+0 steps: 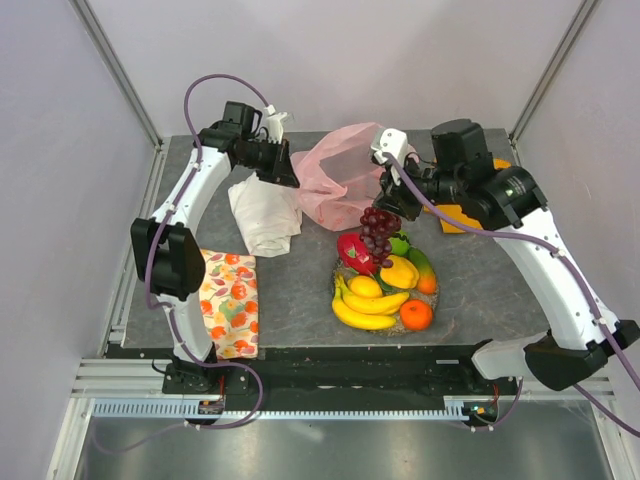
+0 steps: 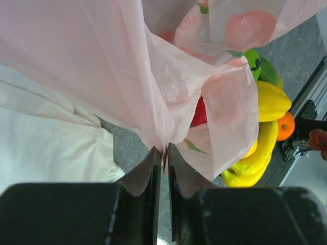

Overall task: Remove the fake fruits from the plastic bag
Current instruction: Place the fake fruit on the plate.

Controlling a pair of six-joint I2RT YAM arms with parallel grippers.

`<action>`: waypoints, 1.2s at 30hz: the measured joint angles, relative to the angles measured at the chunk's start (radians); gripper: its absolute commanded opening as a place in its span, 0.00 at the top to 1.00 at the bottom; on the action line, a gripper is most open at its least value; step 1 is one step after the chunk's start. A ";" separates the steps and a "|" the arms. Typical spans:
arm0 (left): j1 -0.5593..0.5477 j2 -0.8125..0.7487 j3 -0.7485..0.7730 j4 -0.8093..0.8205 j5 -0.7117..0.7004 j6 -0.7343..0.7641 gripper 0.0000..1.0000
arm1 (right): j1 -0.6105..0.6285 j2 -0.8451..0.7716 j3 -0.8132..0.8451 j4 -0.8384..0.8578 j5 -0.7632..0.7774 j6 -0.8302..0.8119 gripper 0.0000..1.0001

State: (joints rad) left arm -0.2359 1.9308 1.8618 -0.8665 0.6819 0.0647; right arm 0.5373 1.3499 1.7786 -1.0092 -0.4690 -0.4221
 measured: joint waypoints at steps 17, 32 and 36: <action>0.000 -0.093 -0.105 -0.016 -0.019 0.012 0.83 | 0.114 -0.011 -0.221 -0.010 -0.167 0.132 1.00; 0.000 -0.125 -0.150 -0.021 -0.048 0.039 0.83 | 0.102 0.006 -0.443 0.038 -0.171 0.133 1.00; 0.000 -0.125 -0.150 -0.021 -0.048 0.039 0.83 | 0.063 0.008 -0.443 0.056 -0.153 0.126 1.00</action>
State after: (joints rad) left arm -0.2359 1.8057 1.7115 -0.8879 0.6334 0.1032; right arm 0.5999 1.3582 1.3354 -0.9535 -0.6224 -0.2958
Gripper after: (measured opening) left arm 0.167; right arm 0.076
